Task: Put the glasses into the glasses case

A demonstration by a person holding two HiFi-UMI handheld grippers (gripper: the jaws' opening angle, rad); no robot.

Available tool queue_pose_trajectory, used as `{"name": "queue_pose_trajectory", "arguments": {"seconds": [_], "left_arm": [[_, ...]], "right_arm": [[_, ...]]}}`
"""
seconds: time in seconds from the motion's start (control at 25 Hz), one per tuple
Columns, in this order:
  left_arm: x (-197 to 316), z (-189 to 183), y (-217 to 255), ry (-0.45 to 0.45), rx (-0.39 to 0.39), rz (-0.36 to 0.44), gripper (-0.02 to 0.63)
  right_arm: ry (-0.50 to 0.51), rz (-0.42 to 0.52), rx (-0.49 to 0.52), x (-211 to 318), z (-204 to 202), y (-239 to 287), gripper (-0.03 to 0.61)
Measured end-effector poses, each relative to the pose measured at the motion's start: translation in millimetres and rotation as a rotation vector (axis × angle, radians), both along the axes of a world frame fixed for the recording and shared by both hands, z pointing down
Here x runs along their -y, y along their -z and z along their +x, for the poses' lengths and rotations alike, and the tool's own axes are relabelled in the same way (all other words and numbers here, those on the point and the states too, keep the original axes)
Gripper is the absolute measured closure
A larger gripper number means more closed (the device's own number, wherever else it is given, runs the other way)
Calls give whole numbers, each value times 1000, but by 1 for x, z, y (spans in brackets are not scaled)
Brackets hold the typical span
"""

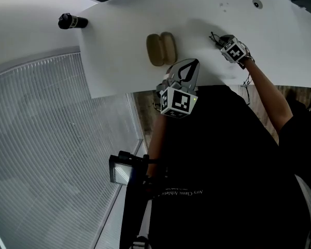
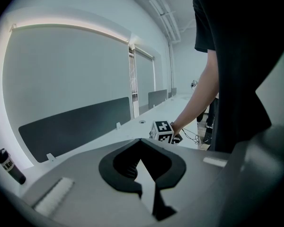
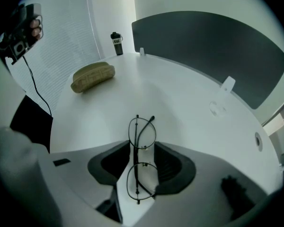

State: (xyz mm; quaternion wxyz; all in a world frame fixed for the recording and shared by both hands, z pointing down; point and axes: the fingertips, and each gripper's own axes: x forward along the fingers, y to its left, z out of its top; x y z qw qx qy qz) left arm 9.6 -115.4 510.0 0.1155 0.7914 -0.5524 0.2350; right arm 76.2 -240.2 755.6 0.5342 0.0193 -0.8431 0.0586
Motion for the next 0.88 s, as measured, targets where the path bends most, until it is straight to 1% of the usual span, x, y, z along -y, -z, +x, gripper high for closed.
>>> {"name": "queue_pose_trajectory", "arguments": {"seconds": [0.2, 0.4, 0.52, 0.68, 0.88], "left_arm": [[2, -6, 3, 24, -19, -5, 606], [-1, -16, 0, 26, -13, 3, 606], [0, -22, 5, 43, -30, 13, 606], [-6, -30, 10, 46, -43, 27, 606], [-12, -38, 8, 46, -56, 33, 606]], "right_arm": [[47, -1, -35, -4, -4, 1, 431], [37, 24, -64, -10, -5, 0, 462], [14, 44, -82, -8, -4, 1, 466], [-24, 65, -96, -10, -5, 6, 471], [-66, 72, -85, -12, -9, 12, 477]]}}
